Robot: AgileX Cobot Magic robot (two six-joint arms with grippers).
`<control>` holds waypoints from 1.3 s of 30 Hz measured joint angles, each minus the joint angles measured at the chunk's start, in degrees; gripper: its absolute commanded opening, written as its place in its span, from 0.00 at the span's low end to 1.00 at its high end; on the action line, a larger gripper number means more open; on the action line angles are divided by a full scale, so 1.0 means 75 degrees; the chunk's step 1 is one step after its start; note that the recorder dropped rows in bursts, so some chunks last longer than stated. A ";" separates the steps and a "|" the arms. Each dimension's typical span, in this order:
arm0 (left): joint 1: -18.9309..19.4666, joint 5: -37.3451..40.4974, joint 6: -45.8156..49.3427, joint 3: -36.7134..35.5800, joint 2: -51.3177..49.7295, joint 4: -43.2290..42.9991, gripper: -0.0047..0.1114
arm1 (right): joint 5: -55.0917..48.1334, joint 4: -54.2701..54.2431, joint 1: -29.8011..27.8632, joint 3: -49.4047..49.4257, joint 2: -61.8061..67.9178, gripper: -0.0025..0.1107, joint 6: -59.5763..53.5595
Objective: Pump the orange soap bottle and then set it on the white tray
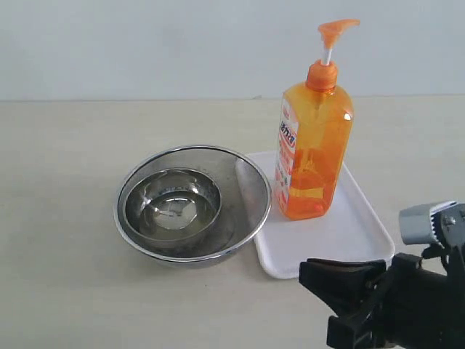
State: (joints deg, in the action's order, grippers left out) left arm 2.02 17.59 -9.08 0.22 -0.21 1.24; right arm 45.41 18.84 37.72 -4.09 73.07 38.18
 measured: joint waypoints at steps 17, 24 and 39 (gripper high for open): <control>0.0000 0.0000 0.0000 0.0000 0.0000 0.0000 0.09 | -0.5984 -0.0050 -0.1789 0.0075 -0.7271 0.05 0.0037; 0.0000 0.0000 0.0000 0.0000 0.0000 0.0000 0.09 | -0.6672 -0.0200 -0.2994 0.0507 -0.9585 0.05 0.0321; 0.0000 0.0000 0.0000 0.0000 0.0000 0.0000 0.09 | -0.7769 -0.0980 -0.3029 0.0523 -0.9688 0.05 -0.0665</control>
State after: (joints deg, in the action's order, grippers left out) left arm 2.02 17.59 -9.08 0.22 -0.21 1.24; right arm -12.86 11.49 15.00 -0.17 0.41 33.19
